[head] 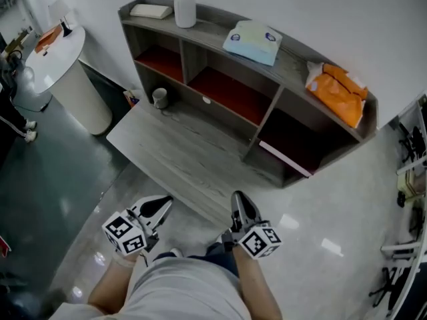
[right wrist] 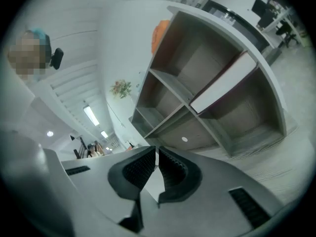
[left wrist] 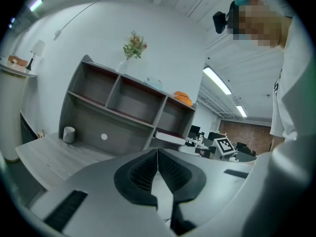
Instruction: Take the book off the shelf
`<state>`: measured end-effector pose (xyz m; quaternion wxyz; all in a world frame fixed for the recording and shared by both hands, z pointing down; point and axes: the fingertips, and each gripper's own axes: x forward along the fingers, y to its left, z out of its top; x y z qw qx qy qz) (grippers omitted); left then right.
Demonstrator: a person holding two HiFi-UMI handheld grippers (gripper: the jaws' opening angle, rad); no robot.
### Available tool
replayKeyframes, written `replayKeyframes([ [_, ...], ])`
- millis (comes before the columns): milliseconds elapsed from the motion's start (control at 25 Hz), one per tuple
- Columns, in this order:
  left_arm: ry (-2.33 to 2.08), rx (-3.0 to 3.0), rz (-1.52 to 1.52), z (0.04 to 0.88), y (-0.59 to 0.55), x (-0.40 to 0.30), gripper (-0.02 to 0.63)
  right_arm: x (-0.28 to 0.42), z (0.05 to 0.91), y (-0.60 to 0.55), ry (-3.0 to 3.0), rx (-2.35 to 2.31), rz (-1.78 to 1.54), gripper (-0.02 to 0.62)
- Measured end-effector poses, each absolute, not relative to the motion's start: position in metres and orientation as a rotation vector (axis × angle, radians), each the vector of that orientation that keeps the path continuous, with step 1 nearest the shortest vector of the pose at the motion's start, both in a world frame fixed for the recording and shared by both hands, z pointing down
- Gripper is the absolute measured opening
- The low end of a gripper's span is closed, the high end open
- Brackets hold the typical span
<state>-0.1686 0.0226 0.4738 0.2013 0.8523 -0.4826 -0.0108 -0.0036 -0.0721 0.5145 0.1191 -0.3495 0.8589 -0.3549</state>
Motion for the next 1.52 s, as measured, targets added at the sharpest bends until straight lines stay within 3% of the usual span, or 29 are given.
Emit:
replayKeyframes([
  [600,-1.459,2.220,0.026,0.477,-0.061,-0.081,0.017,0.049,0.521,-0.183,2.384,-0.781,-1.241,0.021],
  [1000,-1.219,2.235,-0.102,0.480,-0.146,-0.022,0.025,0.110,0.515,-0.191,2.295,-0.923,-1.199,0.021],
  [1320,-0.950,2.139,-0.248,0.497,-0.205,0.009,0.127,0.167,0.499,-0.169,2.242,-1.198,-1.021,0.021],
  [1520,-0.806,1.947,-0.350,0.513,-0.227,0.022,0.244,0.192,0.492,-0.143,2.177,-1.399,-0.927,0.021],
])
